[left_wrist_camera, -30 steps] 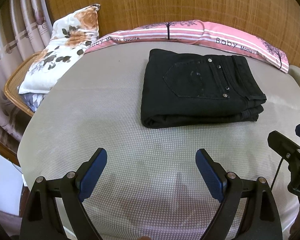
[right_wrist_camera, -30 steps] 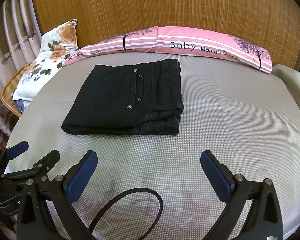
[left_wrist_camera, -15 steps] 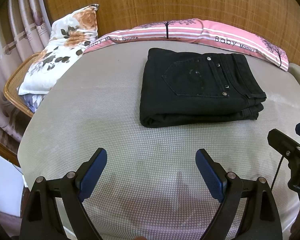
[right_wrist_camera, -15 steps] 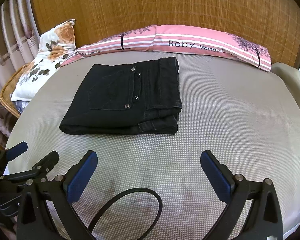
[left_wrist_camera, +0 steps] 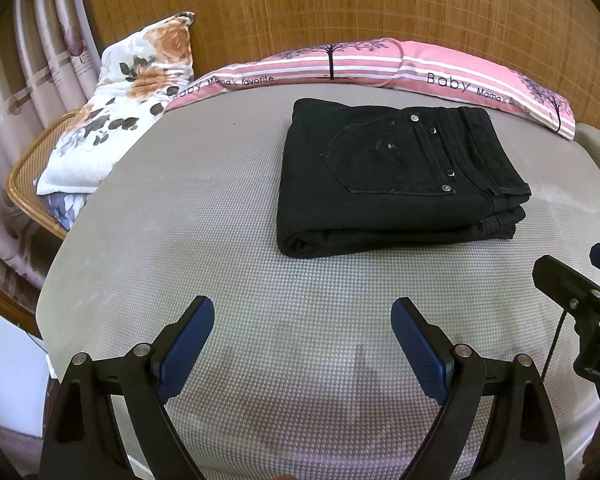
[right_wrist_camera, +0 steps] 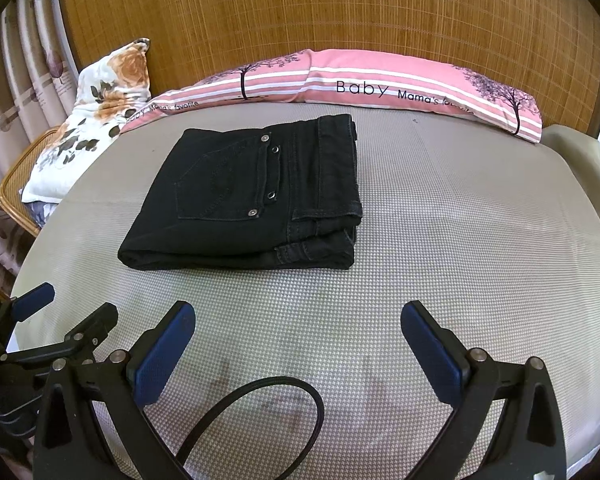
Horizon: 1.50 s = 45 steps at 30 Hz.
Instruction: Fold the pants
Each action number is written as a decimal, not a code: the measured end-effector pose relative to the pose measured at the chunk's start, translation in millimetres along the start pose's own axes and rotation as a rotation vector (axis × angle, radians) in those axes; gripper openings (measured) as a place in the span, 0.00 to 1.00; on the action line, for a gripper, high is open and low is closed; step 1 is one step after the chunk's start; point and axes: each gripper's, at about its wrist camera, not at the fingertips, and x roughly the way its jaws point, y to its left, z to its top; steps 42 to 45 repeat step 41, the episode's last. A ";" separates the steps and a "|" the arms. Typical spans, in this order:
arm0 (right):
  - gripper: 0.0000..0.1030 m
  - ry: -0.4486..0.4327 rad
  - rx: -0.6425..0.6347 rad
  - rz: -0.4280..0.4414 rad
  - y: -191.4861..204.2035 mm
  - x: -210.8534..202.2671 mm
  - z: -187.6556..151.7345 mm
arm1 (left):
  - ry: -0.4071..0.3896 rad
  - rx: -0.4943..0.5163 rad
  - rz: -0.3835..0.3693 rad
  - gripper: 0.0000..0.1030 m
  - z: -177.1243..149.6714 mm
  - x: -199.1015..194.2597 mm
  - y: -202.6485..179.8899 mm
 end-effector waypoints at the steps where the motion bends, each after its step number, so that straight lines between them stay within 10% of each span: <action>1: 0.99 0.002 0.000 0.000 -0.1 0.4 -0.1 | 0.000 0.000 0.001 0.87 -0.1 -0.1 0.0; 45: 0.99 0.010 0.018 -0.012 -4.9 2.4 0.4 | 0.011 0.010 -0.018 0.87 2.4 3.1 0.1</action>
